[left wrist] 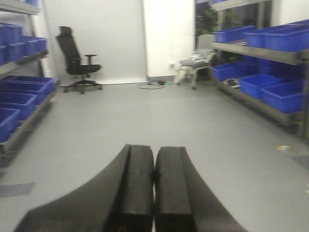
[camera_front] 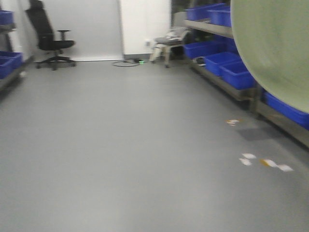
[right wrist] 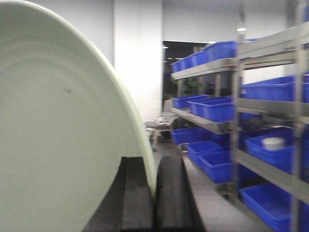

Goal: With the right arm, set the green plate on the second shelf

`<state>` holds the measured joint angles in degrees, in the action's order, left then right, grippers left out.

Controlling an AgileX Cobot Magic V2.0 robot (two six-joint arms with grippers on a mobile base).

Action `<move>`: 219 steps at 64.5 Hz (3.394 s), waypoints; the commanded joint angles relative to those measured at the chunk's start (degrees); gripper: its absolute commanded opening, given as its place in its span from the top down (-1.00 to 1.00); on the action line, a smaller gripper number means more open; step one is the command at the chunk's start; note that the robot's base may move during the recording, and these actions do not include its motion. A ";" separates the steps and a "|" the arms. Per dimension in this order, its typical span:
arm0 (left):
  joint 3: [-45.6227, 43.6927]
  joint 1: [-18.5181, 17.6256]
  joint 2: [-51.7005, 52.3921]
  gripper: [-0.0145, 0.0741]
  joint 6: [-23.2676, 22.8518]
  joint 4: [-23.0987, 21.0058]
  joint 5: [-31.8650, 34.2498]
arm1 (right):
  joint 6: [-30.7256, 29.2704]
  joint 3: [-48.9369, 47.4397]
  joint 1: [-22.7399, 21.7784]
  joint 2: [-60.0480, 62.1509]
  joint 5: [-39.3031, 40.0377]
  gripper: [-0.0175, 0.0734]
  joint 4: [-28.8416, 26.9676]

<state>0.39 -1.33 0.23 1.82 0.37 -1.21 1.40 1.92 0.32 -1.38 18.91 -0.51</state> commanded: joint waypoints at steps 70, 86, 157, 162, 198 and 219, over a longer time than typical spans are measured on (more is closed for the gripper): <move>2.27 -0.24 1.02 0.38 -0.33 -0.37 5.01 | -0.07 -1.42 -0.32 -0.68 6.15 0.49 -0.36; 2.27 -0.24 1.02 0.38 -0.33 -0.37 5.01 | -0.07 -1.42 -0.32 -0.68 6.15 0.49 -0.36; 2.27 -0.24 1.02 0.38 -0.33 -0.37 5.01 | -0.07 -1.42 -0.32 -0.68 6.15 0.49 -0.36; 2.27 -0.24 1.02 0.38 -0.33 -0.37 5.01 | -0.07 -1.42 -0.32 -0.68 6.15 0.49 -0.36; 2.27 -0.24 1.02 0.38 -0.33 -0.37 5.01 | -0.07 -1.42 -0.32 -0.68 6.10 0.49 -0.36; 2.27 -0.24 1.02 0.38 -0.33 -0.37 5.01 | -0.07 -1.42 -0.32 -0.68 6.10 0.49 -0.36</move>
<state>0.39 -1.33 0.23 1.82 0.37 -1.21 1.40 1.92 0.32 -1.38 18.81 -0.51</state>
